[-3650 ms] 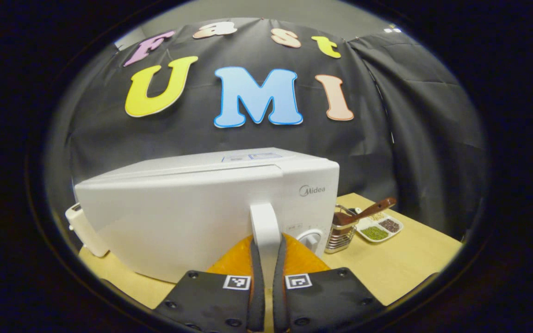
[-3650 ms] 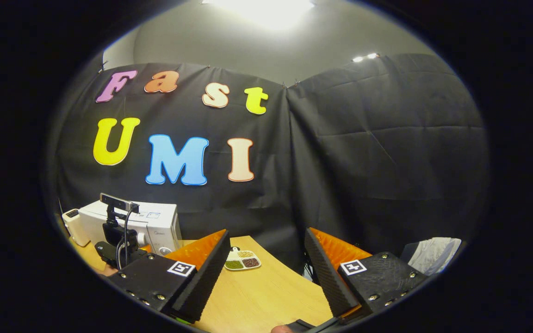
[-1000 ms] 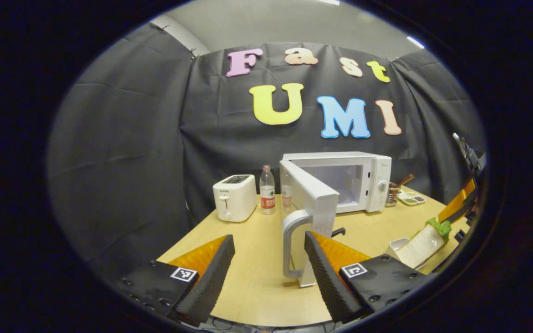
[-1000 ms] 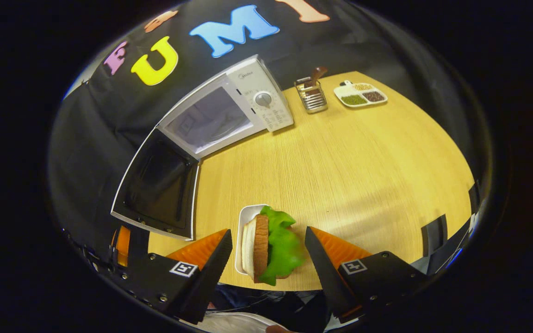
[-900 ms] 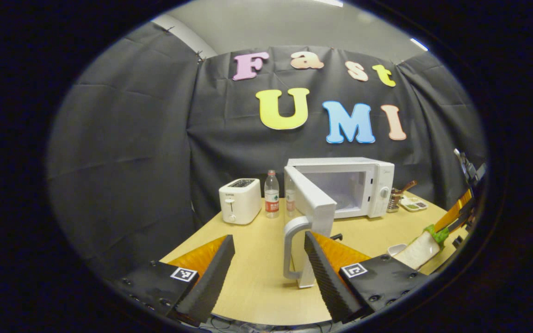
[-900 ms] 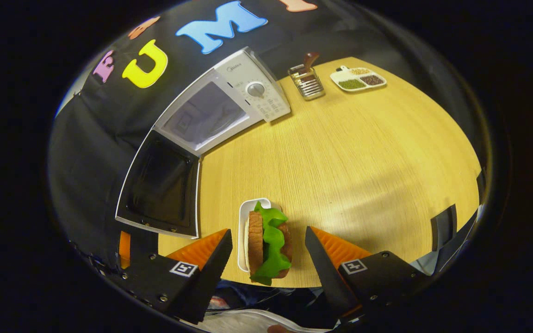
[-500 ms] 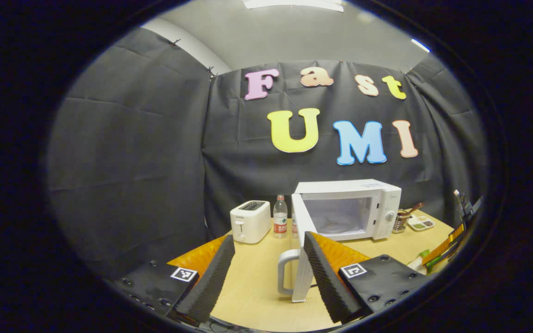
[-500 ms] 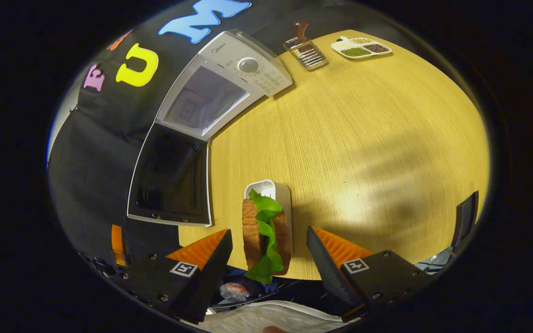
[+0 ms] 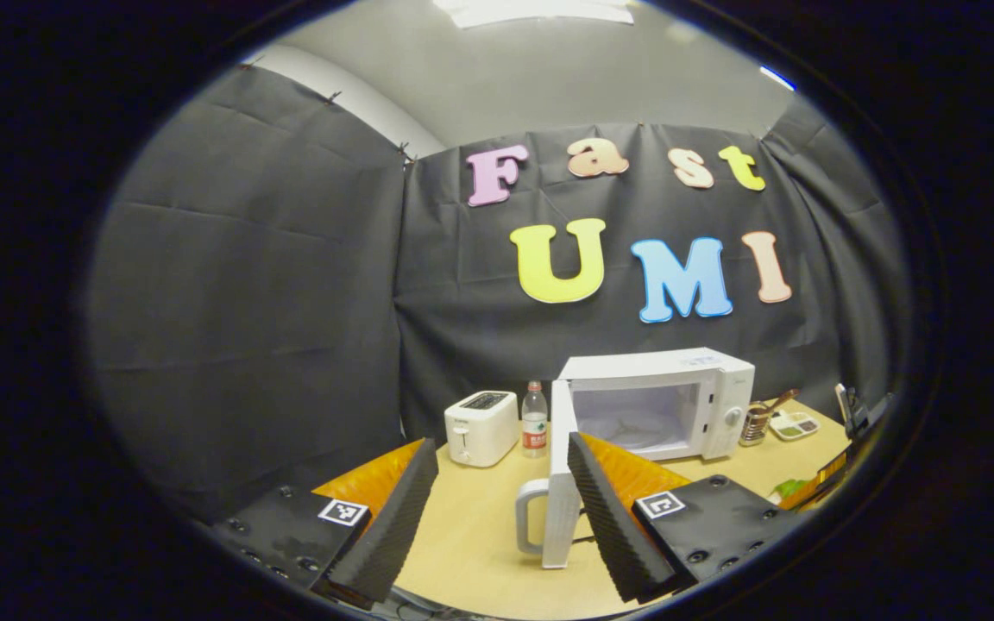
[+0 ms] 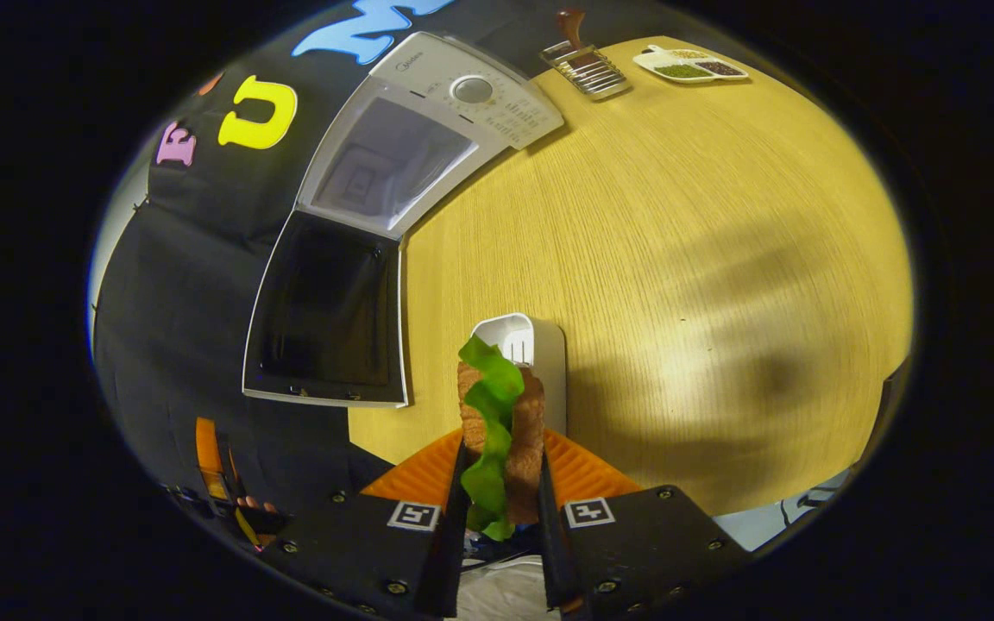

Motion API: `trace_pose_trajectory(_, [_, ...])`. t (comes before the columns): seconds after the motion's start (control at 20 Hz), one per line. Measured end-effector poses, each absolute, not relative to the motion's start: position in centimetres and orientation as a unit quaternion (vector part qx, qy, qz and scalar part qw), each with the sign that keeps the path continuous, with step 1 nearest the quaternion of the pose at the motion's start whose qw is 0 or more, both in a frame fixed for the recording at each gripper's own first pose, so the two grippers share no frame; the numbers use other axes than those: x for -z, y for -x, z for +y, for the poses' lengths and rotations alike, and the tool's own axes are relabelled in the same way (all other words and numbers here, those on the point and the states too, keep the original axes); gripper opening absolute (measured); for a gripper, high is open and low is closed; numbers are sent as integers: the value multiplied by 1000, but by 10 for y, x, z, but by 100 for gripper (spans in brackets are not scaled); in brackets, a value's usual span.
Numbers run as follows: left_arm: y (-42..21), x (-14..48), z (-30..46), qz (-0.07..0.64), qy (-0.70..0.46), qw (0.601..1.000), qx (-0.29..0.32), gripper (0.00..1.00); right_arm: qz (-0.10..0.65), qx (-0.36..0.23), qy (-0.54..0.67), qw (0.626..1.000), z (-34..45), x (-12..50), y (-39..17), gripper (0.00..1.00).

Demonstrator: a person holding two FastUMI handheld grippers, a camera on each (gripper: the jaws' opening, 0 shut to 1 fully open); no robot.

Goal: Open the microwave oven with the left hand, put the food in, and close the microwave oven.

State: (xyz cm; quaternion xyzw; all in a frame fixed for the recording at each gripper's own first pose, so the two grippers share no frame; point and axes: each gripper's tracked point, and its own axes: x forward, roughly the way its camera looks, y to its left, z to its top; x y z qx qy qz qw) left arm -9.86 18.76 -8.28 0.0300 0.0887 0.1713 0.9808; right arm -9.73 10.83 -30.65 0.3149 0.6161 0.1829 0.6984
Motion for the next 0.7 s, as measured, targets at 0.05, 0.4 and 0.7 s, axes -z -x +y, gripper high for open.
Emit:
trace_pose_trajectory(0.05, [93,80,190,84,-30,981,-171,95,609,-183,-324,700,110,301,92,38])
trace_pose_trajectory(0.4, [52,73,216,67,-11,986,-150,100,533,-204,-381,727,153,258,42,38])
trace_pose_trajectory(0.7, [33,77,258,68,-13,987,-144,100,459,-179,-427,758,204,257,-32,37])
